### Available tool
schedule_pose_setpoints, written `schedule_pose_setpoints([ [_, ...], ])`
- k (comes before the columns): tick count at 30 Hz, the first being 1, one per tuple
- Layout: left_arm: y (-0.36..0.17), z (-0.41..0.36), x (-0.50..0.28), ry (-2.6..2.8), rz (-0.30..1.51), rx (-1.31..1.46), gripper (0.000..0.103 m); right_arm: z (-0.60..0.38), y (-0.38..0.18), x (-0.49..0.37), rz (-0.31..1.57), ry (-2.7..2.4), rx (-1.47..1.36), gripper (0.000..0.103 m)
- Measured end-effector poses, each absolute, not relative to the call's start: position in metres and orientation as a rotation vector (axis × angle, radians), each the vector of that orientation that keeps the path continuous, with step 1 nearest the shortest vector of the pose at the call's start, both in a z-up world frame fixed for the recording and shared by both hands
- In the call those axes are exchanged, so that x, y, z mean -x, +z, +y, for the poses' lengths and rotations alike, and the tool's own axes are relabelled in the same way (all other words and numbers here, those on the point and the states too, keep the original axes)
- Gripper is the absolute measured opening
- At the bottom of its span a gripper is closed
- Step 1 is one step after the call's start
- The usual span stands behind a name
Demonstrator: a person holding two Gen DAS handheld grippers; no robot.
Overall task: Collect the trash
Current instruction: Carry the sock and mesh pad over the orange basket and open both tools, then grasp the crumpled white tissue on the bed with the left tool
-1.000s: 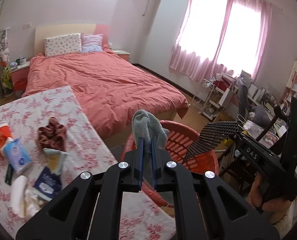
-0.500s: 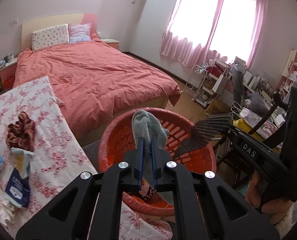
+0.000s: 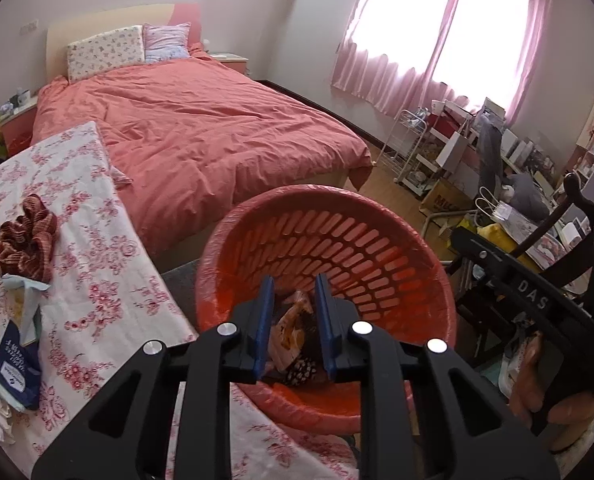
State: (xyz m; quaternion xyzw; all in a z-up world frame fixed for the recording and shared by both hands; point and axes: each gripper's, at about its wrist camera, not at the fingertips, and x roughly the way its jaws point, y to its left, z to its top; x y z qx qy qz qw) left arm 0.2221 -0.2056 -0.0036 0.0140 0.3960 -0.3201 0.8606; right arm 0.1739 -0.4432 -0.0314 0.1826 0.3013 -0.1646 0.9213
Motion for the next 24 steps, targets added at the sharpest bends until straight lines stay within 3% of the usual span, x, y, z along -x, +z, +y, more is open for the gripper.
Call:
schedule_pose_setpoints([
  [8, 0.010, -0.167, -0.213, -0.596, 0.792, -0.033, 0.023, -0.422, -0.023, -0.170, 0.614, -0.319, -0.347, 0.034],
  [11, 0.015, -0.145, -0.207, -0.552, 0.770, -0.033, 0.029, -0.407, -0.019, -0.170, 0.614, -0.294, -0.332, 0.034],
  [18, 0.027, -0.087, -0.196, -0.454, 0.732, -0.002, 0.030, -0.358, -0.009, -0.170, 0.613, -0.219, -0.287, 0.037],
  [24, 0.034, -0.031, -0.185, -0.342, 0.669, 0.021, 0.040, -0.310, -0.010, -0.170, 0.632, -0.146, -0.240, 0.038],
])
